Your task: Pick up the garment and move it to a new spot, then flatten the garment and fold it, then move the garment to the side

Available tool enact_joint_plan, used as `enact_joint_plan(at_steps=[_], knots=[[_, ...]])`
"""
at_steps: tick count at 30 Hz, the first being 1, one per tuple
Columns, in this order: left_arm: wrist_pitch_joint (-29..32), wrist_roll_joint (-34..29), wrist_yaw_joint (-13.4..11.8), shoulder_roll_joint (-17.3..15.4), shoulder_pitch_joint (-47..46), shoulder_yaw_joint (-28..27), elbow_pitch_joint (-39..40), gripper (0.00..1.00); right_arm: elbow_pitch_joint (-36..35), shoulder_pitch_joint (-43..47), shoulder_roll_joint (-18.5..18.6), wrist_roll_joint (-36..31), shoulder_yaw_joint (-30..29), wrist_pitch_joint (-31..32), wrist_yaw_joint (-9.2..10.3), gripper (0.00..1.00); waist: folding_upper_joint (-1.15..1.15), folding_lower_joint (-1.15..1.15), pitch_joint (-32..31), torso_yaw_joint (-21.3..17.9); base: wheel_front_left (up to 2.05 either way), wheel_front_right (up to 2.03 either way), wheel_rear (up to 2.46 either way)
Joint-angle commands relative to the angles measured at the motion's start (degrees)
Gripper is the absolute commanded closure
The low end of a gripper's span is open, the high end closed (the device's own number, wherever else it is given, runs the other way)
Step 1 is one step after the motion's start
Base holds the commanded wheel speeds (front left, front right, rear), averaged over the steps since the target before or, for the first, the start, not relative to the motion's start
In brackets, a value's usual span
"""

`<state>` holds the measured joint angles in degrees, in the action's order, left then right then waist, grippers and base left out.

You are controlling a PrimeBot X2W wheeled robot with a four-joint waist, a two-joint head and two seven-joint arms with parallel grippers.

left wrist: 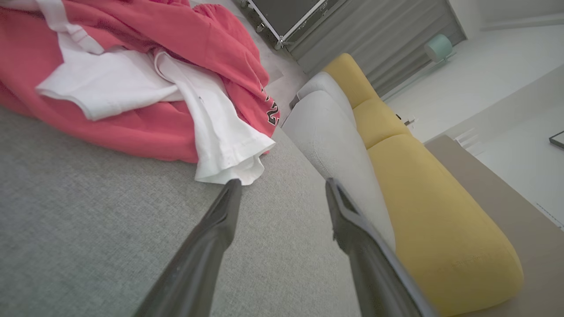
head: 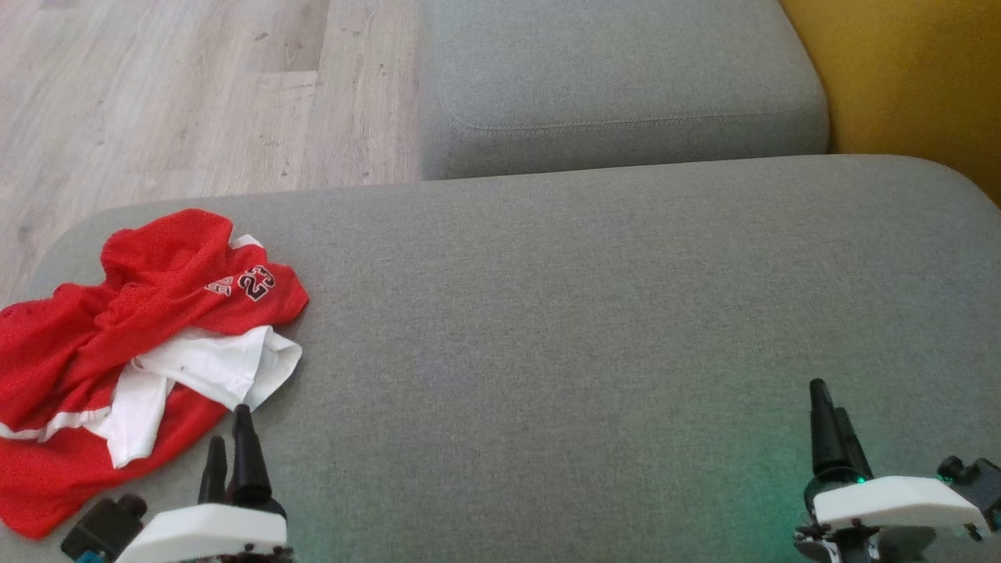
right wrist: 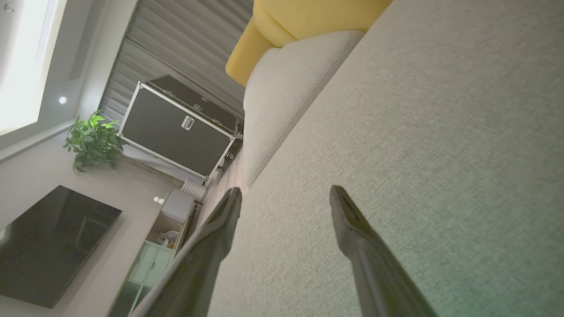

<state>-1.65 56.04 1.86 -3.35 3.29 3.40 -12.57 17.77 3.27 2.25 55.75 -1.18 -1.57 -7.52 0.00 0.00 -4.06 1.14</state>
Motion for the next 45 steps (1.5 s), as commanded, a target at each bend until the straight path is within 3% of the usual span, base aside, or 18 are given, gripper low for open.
enact_joint_plan(at_steps=[1, 25, 45], knots=[[-0.7, -1.7, -0.3, -0.9, -1.3, -0.3, 2.3, 0.0, -2.1, -0.9, 0.3, -1.7, 0.9, -0.9, 0.01, 0.0, 0.0, 0.0, -0.1, 0.0, 0.0, 0.0, 0.0], [-4.8, -18.9, -5.4, -3.6, -0.7, 5.2, 5.2, 0.0, -2.0, 0.3, 0.4, -19.7, 5.5, -4.9, 0.02, 0.0, 0.0, 0.0, -1.8, 1.1, 0.0, 0.0, 0.0], [-8.0, -32.0, -7.0, -4.5, 0.1, 7.8, 5.3, 0.0, -1.7, 1.0, 0.5, -34.8, 7.7, -8.1, 0.02, 0.0, 0.0, 0.0, -3.2, 1.5, 0.0, 0.0, 0.0]])
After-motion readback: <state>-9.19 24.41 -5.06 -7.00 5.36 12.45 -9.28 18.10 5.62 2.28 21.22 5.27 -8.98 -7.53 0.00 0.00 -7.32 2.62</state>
